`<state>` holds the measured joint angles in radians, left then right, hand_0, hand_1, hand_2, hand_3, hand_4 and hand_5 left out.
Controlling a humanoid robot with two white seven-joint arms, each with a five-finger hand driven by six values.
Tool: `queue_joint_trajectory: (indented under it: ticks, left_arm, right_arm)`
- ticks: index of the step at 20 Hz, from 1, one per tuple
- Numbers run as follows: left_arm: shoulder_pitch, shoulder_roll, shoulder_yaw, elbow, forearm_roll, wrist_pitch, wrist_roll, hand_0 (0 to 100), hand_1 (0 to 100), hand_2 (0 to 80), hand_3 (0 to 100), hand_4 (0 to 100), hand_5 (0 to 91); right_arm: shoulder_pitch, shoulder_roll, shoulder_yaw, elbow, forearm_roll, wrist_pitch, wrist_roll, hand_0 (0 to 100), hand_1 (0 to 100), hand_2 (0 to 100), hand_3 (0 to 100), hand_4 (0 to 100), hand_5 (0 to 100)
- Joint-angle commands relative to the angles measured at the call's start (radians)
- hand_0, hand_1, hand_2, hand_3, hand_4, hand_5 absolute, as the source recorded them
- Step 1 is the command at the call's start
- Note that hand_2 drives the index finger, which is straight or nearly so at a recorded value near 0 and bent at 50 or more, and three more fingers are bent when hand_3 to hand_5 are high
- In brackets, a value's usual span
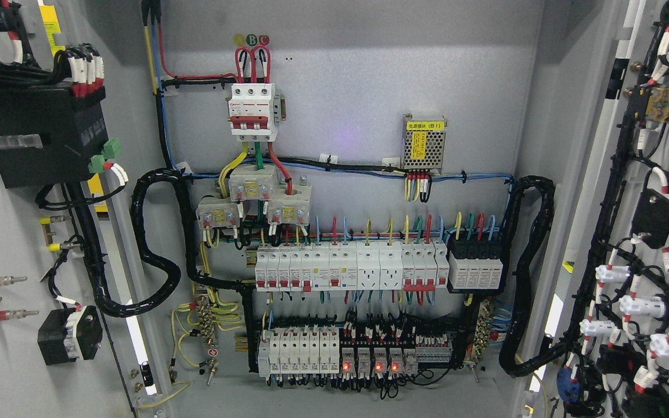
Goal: Open door with both hands
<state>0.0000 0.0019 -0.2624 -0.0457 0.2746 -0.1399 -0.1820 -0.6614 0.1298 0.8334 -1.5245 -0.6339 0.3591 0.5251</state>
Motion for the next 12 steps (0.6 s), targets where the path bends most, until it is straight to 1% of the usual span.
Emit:
queue_joint_trajectory:
  ticks: [1,3,7,9,12]
  left_arm:
    - [0.017,0.012,0.0,0.0,0.0,-0.001,-0.001,12,56,0.0,0,0,0.0]
    - [0.017,0.012,-0.001,0.0,0.0,-0.001,-0.001,12,56,0.0,0,0,0.0]
    - [0.015,0.01,-0.001,-0.003,-0.006,-0.003,0.001,12,56,0.0,0,0,0.0]
    - [0.015,0.009,-0.001,-0.003,-0.006,-0.003,0.001,12,56,0.0,0,0,0.0]
    - [0.015,0.007,-0.001,-0.005,-0.006,-0.003,-0.001,12,56,0.0,0,0,0.0]
  right_arm:
    - [-0.024,0.019,0.029,0.0,-0.001,0.004,-0.043,0,50,4,0,0,0]
    - [-0.046,0.02,0.039,0.0,-0.003,0.003,-0.048,0,50,4,0,0,0]
    - [-0.053,0.022,0.044,0.0,-0.001,0.004,-0.048,0,50,4,0,0,0]
    - [-0.059,0.022,0.073,-0.002,-0.001,0.004,-0.048,0,50,4,0,0,0]
    - [-0.075,0.025,0.076,-0.002,-0.003,0.003,-0.048,0,50,4,0,0,0]
